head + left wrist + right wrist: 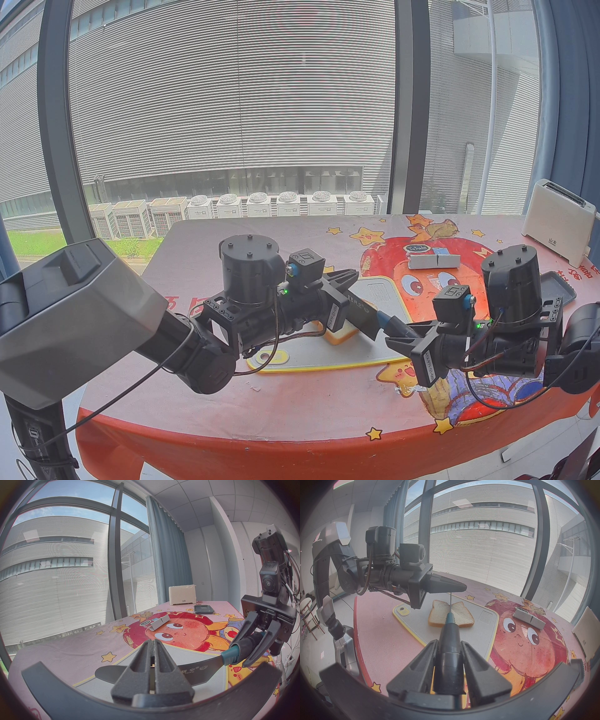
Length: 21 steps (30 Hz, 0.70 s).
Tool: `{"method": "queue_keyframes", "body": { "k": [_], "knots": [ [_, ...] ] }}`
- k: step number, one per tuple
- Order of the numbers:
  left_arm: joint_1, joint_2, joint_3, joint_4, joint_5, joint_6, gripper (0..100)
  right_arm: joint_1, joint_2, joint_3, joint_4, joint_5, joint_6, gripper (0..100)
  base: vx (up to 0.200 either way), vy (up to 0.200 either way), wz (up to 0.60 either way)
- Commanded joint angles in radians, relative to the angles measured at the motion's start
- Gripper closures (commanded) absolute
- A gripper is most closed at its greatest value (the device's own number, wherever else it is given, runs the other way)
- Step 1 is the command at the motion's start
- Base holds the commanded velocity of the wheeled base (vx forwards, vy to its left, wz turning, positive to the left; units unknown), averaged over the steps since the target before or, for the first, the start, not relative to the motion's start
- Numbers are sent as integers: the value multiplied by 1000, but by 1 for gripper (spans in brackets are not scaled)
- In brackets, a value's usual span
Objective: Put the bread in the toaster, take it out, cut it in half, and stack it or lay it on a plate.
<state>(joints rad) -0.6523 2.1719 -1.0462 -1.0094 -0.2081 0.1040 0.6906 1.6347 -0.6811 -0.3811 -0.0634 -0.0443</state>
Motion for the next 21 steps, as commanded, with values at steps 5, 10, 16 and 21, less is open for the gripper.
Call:
{"method": "queue_keyframes", "body": {
  "k": [5, 10, 16, 21],
  "knots": [
    [0, 25, 6, 8, -1, 0, 100, -3, 2, 0, -4, -1, 0, 100, 0, 0, 0],
    [0, 42, 8, 5, -1, 0, 100, 1, 4, 0, 1, -3, 1, 100, 0, 0, 0],
    [0, 45, 8, 5, -1, 0, 100, -2, 8, 2, 1, -1, 0, 100, 0, 0, 0],
    [-1, 49, 8, 5, -1, 0, 100, -2, 16, 2, -1, -1, 1, 100, 0, 0, 0]
  ]
}}
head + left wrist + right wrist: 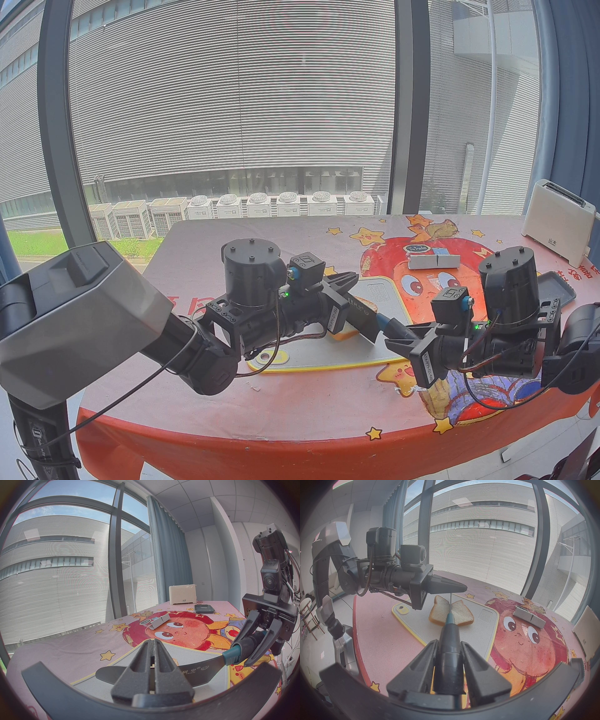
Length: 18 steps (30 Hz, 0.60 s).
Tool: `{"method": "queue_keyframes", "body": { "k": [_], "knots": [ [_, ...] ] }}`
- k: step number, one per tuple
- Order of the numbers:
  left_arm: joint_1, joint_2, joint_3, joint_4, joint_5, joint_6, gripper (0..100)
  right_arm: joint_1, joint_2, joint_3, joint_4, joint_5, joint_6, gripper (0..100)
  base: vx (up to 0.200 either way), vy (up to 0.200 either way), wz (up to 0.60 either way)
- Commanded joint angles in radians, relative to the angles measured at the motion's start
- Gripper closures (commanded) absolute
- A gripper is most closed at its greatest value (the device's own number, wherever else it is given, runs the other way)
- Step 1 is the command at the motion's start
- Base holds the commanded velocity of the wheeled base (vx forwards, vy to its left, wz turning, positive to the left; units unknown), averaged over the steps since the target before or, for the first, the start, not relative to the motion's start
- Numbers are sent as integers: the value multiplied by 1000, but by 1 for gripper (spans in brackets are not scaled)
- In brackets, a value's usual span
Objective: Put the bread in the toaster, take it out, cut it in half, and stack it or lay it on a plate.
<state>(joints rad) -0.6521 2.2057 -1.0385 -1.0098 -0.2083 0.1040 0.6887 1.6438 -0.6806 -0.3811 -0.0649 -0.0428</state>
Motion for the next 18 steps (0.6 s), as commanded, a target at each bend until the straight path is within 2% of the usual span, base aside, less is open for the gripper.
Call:
{"method": "queue_keyframes", "body": {
  "k": [1, 18],
  "knots": [
    [-1, 17, 0, 5, 0, 0, 100, 0, 7, 1, -1, 0, 0, 100, 0, 0, 0],
    [0, 49, 5, -21, 0, 0, 100, -3, 10, 0, -1, -1, 0, 100, 0, 0, 0]
  ]
}}
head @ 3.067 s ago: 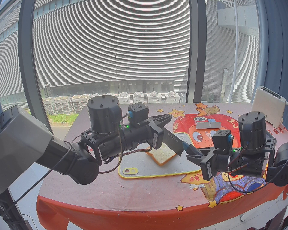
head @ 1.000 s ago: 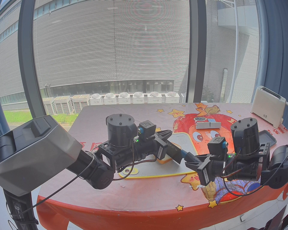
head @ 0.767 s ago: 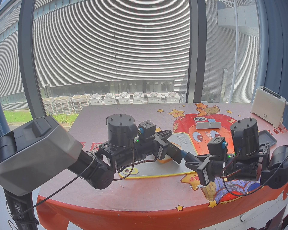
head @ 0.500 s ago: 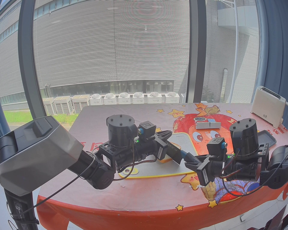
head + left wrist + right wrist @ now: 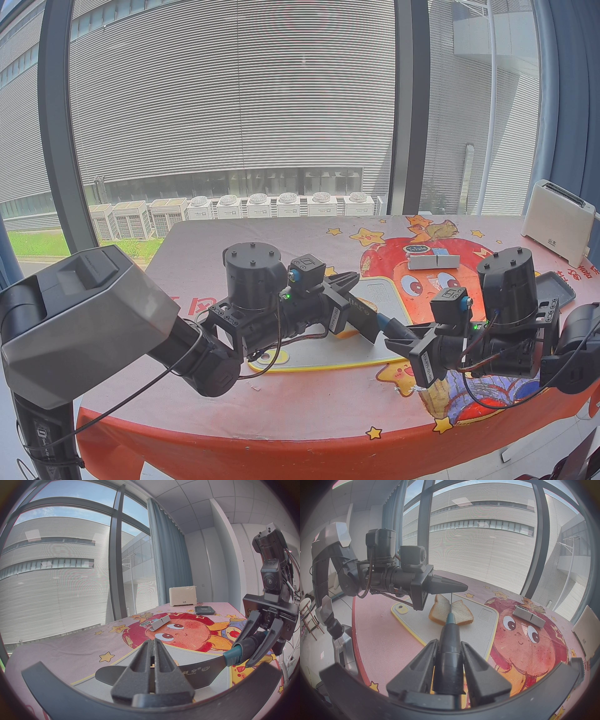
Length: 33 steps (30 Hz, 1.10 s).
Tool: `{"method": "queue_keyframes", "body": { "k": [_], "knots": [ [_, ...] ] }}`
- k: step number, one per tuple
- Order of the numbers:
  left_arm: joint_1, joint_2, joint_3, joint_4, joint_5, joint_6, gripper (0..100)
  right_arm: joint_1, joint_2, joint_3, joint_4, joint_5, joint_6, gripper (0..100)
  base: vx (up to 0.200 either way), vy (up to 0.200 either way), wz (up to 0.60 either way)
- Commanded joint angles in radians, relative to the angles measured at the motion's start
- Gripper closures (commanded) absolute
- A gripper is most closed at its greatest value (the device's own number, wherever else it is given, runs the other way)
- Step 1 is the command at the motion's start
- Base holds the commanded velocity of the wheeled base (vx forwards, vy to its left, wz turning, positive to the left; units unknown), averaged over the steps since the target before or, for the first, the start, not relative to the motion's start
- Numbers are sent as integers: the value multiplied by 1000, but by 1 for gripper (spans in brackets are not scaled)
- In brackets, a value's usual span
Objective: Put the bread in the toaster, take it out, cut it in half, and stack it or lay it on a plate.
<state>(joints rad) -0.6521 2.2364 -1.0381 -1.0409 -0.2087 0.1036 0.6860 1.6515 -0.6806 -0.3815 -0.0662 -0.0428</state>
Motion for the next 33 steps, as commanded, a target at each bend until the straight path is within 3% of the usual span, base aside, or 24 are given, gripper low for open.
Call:
{"method": "queue_keyframes", "body": {
  "k": [1, 33],
  "knots": [
    [0, 19, 4, 10, 0, 1, 100, 0, 2, 0, 0, 0, 0, 100, 0, 0, 0],
    [2, 12, 15, 8, -1, -2, 100, 6, 2, 18, -13, -7, 0, 100, 0, 0, 0]
  ]
}}
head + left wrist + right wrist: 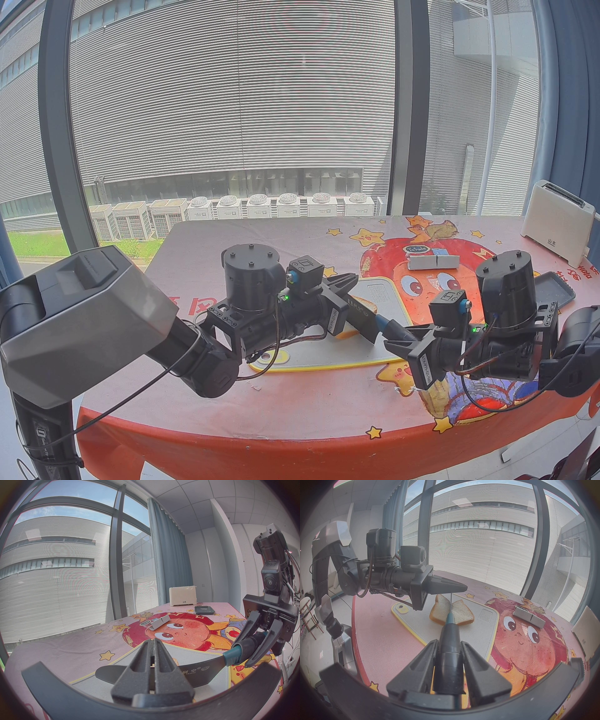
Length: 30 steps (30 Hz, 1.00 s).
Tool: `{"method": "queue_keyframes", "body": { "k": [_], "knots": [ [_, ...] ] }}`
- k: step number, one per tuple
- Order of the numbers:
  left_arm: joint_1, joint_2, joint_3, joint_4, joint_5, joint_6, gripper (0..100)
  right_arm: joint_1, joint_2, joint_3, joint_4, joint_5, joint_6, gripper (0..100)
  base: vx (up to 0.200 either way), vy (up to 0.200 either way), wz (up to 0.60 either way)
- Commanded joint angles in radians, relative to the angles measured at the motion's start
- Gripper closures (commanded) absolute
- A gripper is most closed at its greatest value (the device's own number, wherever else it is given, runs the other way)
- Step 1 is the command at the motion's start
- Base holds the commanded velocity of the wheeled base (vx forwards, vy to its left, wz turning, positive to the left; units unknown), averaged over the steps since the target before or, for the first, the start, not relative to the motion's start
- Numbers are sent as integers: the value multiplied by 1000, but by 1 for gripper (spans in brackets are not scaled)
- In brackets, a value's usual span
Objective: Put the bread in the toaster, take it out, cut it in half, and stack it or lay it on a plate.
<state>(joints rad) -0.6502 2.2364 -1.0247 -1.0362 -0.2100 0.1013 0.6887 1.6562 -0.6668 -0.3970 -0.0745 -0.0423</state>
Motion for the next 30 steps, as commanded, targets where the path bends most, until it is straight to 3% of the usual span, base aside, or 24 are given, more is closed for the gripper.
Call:
{"method": "queue_keyframes", "body": {
  "k": [1, 30],
  "knots": [
    [0, 11, 3, 4, 1, 0, 100, 2, -3, 1, 1, 1, -1, 100, 0, 0, 0],
    [0, 9, 6, -18, 0, 0, 100, 0, 5, 4, -2, 1, -1, 100, 0, 0, 0]
  ]
}}
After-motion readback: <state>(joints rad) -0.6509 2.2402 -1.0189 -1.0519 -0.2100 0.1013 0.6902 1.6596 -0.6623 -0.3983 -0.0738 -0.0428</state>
